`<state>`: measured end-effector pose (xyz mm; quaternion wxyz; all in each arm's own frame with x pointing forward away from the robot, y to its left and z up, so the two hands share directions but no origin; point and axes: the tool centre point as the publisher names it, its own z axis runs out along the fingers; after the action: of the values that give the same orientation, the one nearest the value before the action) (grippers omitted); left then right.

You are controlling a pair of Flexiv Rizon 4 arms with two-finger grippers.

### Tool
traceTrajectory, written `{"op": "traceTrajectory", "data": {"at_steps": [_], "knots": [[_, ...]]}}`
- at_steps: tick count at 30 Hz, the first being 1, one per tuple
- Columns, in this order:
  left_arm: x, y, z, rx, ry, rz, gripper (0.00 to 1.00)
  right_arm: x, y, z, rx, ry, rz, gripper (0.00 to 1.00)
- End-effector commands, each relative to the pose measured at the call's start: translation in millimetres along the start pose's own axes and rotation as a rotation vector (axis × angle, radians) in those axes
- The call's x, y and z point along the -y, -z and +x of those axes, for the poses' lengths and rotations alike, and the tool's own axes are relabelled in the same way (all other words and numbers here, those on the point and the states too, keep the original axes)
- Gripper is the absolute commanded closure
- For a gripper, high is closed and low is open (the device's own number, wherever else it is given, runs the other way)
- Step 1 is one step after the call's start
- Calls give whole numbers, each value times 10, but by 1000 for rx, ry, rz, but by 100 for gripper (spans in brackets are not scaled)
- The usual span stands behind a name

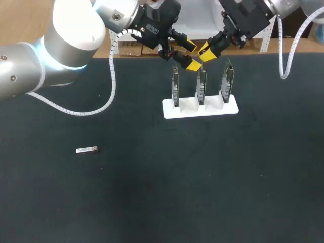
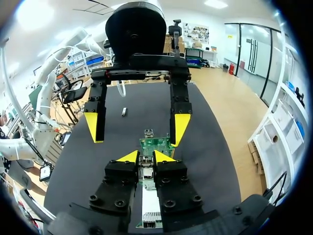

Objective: Pick up the optical module with the left hand, and insert it into the network port with the right hand.

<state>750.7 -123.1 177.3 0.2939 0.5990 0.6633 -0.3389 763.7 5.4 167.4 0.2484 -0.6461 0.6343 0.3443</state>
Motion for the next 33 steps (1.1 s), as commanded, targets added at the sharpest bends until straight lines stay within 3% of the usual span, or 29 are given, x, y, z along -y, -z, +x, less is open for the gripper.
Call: {"op": "traceTrajectory", "data": {"at_steps": [1,33], "knots": [[-20,-3,-15,-6,1,3,0,20,10,-7,4,3,-6,100],[-20,-3,-15,-6,1,3,0,60,-24,23,3,6,3,100]]}}
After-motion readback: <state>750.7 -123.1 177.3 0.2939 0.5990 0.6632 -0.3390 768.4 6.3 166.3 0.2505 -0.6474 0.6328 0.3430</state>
